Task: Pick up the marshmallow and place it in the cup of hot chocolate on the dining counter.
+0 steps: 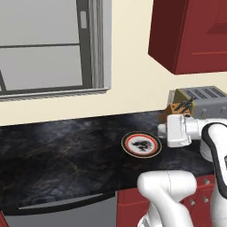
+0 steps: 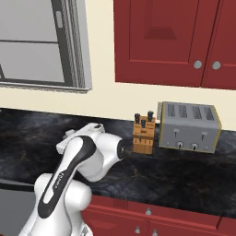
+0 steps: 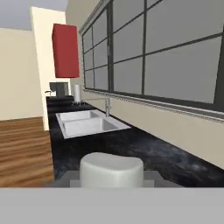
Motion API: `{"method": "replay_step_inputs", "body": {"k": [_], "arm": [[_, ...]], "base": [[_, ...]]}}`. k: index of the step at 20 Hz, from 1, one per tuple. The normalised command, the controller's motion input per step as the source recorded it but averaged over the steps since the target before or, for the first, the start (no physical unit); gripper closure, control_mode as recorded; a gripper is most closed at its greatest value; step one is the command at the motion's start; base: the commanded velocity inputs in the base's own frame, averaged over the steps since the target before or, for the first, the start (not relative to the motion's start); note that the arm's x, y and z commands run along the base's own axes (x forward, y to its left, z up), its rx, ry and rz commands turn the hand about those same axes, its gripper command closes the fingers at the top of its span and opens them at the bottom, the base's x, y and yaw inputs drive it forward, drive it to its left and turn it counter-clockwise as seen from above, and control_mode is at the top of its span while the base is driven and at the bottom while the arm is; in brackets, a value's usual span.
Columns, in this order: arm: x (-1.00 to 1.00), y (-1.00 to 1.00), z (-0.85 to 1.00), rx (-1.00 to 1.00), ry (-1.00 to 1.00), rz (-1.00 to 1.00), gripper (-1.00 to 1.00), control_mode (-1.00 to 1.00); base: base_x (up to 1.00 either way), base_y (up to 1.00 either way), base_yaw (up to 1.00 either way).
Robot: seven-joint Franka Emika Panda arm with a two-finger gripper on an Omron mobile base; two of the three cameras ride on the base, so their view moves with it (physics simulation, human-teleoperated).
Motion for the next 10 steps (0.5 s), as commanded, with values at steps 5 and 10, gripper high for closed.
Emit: {"method": "replay_step_inputs", "body": {"k": [5,10], "arm": [[-0.25,-0.09,0.14,0.11,-0.07,0.22,1.00,-1.00],[-0.28,0.00,0.31,0.02,-0.15,0.21,1.00,-1.00]], "base": [[0.00,0.00,0.00],[0.00,0.00,0.00]]}}
